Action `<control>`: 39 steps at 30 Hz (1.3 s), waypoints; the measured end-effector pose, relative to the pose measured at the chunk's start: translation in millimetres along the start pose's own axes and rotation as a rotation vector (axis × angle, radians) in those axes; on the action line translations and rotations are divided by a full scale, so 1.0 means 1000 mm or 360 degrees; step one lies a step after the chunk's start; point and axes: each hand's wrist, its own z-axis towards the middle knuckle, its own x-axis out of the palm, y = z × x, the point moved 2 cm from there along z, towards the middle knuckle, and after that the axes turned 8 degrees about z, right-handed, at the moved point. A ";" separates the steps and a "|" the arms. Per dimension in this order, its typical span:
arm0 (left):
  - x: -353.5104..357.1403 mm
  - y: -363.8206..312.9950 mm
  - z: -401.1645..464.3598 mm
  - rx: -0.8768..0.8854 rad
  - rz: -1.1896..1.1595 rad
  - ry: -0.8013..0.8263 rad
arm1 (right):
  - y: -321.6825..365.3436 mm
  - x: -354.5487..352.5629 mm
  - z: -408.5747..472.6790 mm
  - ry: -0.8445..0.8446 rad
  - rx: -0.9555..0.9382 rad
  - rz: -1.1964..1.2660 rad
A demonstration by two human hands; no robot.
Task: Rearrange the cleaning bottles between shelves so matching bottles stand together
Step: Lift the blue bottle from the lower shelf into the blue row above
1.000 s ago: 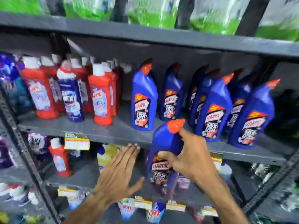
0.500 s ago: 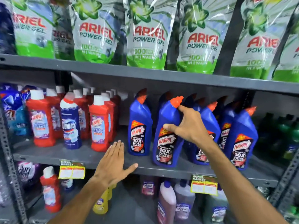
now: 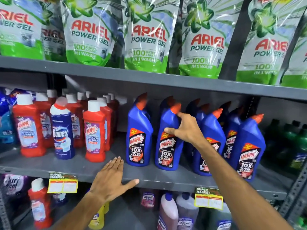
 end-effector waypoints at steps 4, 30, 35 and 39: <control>0.001 0.000 0.000 0.0002 0.0065 -0.0016 | -0.006 0.002 0.003 0.0016 -0.0001 0.0113; -0.004 -0.002 -0.001 -0.0017 0.0059 0.0012 | -0.117 0.085 -0.084 0.0035 0.0531 0.1122; -0.004 -0.003 0.000 -0.0020 0.0028 0.0051 | -0.120 0.087 -0.084 0.0043 0.0544 0.1095; -0.004 -0.002 -0.001 -0.0014 0.0003 0.0039 | -0.118 0.085 -0.086 0.0023 0.0563 0.1059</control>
